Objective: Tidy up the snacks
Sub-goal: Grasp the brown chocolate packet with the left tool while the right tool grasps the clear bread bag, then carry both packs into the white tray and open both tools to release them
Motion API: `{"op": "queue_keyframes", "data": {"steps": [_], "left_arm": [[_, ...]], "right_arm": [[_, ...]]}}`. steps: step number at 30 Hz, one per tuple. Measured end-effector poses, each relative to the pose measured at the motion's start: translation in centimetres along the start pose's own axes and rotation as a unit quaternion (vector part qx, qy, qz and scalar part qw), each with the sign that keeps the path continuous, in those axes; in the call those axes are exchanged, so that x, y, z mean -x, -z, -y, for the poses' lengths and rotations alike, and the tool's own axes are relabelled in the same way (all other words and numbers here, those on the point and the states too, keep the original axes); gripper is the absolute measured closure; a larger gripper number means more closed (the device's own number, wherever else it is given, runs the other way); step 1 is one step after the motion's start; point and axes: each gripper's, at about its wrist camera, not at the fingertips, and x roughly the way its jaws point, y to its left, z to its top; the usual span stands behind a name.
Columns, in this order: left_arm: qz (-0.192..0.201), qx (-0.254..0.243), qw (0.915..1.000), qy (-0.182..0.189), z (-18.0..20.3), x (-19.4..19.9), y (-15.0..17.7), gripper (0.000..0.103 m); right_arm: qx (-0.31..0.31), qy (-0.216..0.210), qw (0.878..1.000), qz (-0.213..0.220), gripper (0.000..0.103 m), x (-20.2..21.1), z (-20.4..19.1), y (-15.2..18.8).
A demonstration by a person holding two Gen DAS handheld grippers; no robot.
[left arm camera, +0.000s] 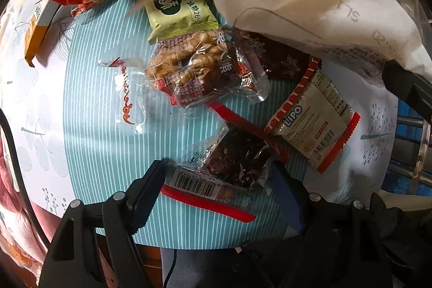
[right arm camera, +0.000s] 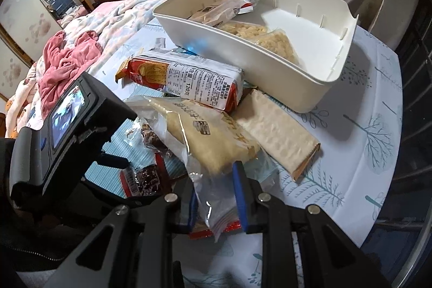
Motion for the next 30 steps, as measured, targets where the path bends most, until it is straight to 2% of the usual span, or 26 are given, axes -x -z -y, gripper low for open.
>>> {"op": "queue_keyframes", "data": {"steps": [6,7,8,21,30], "left_arm": [[0.000,-0.003,1.0000,-0.003,-1.5,2.2,0.5,0.035],[0.005,-0.005,1.0000,0.001,-1.6,2.6,0.5,0.054],[0.008,-0.004,0.9999,0.013,-1.6,2.8,0.5,0.059],[-0.012,0.023,0.9996,-0.011,-4.0,4.3,-0.1,0.061],[0.006,0.035,0.9991,-0.025,-6.9,9.8,-0.1,0.061]], "right_arm": [[-0.044,-0.008,0.999,-0.008,0.083,0.5,0.6,-0.3],[-0.050,-0.007,0.999,-0.006,0.083,0.7,0.6,-0.4],[-0.052,-0.005,0.999,-0.004,0.085,0.9,0.6,-0.4],[-0.086,-0.003,0.996,0.034,0.092,3.4,0.6,-0.6],[-0.093,-0.007,0.994,0.062,0.096,5.4,0.3,-1.2]]}}
